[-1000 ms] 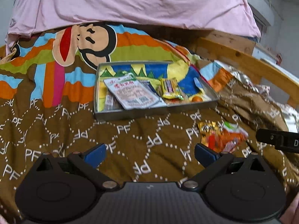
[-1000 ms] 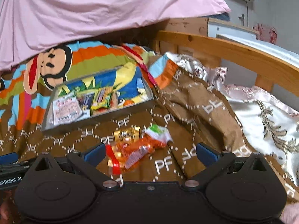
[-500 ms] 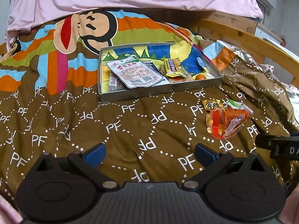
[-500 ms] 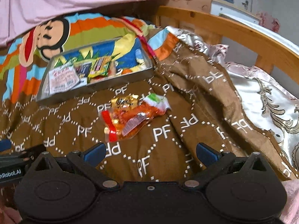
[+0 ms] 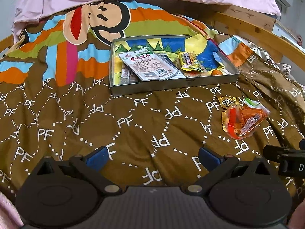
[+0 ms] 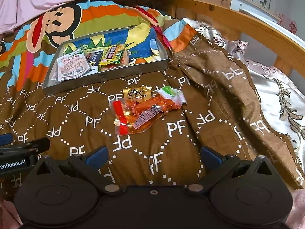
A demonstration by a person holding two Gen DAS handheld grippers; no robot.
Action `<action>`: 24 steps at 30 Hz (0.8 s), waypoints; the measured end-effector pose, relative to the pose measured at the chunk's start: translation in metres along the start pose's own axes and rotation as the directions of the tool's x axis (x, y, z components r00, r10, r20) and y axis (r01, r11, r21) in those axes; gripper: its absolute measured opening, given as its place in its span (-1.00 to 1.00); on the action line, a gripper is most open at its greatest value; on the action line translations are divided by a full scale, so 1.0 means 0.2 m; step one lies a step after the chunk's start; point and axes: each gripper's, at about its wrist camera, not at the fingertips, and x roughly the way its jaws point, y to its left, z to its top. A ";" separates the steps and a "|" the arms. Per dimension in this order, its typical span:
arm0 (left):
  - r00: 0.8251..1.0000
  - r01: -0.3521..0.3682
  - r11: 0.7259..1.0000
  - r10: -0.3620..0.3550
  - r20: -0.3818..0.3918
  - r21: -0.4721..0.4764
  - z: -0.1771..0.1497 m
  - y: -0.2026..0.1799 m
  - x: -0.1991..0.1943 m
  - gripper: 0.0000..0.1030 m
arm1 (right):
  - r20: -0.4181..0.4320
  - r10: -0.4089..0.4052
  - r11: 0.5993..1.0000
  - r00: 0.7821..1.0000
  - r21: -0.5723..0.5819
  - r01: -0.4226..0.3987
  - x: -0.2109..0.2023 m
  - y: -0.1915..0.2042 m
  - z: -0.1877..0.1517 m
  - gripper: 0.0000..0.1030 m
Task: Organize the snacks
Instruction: 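Move the left tool to the gold duck-snack packet while the right tool approaches the orange sausage bag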
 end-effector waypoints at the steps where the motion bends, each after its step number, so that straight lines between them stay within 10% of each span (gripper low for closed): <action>1: 1.000 -0.002 1.000 0.002 -0.001 -0.002 0.00 0.00 0.00 0.99 | -0.001 0.002 1.000 1.000 -0.002 -0.002 0.00 0.00 0.00 0.99; 24: 0.998 -0.043 0.995 0.039 -0.043 -0.086 0.06 0.05 0.09 0.99 | -0.044 0.088 0.996 0.995 0.003 -0.088 0.08 0.02 0.07 0.99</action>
